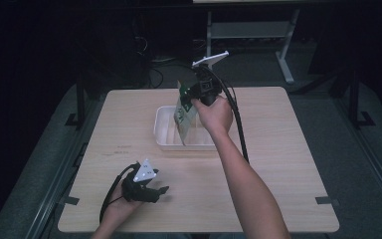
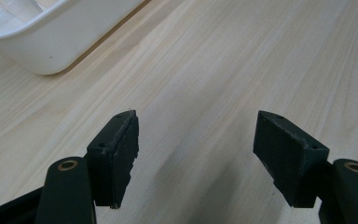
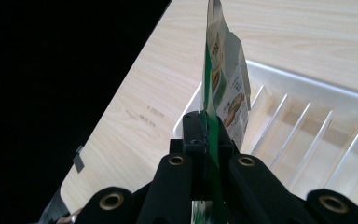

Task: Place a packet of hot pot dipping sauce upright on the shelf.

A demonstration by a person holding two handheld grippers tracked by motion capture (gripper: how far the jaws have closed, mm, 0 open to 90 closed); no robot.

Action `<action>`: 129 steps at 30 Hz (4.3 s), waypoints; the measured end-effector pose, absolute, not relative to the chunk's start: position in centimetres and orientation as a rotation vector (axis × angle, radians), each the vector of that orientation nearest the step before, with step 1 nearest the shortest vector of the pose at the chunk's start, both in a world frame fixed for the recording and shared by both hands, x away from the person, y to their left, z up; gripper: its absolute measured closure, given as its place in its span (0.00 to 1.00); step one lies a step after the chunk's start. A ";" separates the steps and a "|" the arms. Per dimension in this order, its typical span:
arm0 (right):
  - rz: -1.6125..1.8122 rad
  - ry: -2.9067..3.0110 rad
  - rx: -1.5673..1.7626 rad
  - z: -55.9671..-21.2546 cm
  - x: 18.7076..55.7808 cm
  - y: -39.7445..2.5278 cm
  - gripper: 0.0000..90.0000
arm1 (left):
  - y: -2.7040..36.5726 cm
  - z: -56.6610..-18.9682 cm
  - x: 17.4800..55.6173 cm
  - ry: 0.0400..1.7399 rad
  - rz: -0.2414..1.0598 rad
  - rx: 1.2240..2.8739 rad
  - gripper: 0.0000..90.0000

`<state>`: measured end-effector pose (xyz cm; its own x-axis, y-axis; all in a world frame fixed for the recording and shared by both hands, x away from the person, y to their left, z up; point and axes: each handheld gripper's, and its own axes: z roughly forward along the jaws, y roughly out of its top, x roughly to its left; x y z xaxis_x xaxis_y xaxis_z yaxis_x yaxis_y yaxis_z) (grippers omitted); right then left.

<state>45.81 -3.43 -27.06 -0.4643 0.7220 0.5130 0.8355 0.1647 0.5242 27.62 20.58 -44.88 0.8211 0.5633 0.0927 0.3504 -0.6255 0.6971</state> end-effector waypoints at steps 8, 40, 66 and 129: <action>-1.198 -2.278 -1.614 -27.4 46.6 -3.8 0.99 | 20.6 -44.8 27.6 0.664 0.399 2.302 0.34; -1.174 -2.280 -1.774 -28.4 47.3 -4.7 0.99 | 20.7 -44.8 27.6 0.663 0.405 2.301 0.34; -1.112 -2.295 -1.776 -29.2 47.6 -4.0 0.99 | 20.7 -44.7 27.6 0.660 0.409 2.302 0.34; -1.029 -2.335 -1.767 -31.8 49.7 -1.9 0.98 | 20.8 -44.7 27.5 0.653 0.418 2.301 0.34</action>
<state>49.72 -1.92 -31.79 -0.3512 0.8436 0.4061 0.8690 0.1323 0.4767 27.53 20.80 -44.70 0.8209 0.5602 0.1104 0.3348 -0.6289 0.7017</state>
